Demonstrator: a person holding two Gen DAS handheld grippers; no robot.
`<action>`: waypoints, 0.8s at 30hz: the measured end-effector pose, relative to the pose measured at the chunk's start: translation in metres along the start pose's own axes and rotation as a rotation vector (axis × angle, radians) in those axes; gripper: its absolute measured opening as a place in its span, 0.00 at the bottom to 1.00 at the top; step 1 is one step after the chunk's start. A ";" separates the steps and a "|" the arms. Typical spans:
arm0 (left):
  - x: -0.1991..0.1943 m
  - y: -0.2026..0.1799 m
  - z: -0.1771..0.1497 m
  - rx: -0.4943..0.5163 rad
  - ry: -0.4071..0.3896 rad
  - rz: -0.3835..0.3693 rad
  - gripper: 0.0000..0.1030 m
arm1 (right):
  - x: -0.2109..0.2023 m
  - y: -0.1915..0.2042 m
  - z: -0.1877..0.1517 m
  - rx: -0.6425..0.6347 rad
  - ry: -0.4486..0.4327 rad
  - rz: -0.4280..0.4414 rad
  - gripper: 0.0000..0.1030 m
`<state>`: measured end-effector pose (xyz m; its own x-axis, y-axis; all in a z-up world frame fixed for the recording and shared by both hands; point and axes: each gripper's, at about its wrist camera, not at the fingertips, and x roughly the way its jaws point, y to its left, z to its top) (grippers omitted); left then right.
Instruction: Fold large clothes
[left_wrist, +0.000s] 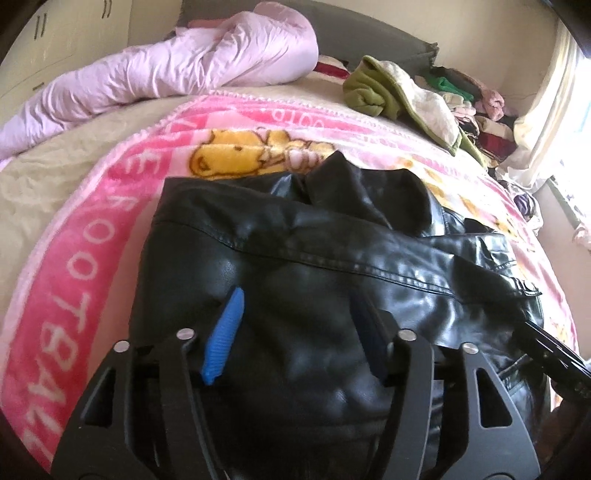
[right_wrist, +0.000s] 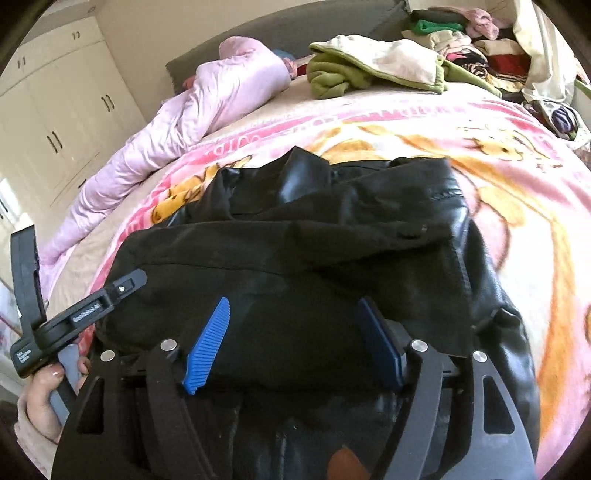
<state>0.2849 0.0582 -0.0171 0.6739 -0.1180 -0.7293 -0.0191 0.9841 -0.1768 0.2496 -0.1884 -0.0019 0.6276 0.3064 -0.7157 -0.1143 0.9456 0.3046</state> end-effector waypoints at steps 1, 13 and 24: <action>-0.003 -0.003 0.000 0.015 -0.009 0.022 0.55 | -0.002 -0.001 -0.001 0.000 0.000 -0.004 0.69; 0.001 -0.014 -0.032 0.085 0.094 0.027 0.56 | -0.002 0.000 -0.011 0.001 0.035 -0.034 0.71; 0.009 -0.009 -0.038 0.067 0.109 0.005 0.57 | 0.020 -0.011 -0.024 0.056 0.119 -0.045 0.71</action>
<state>0.2630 0.0429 -0.0472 0.5894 -0.1229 -0.7984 0.0291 0.9909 -0.1311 0.2452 -0.1900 -0.0345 0.5352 0.2781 -0.7976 -0.0434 0.9521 0.3028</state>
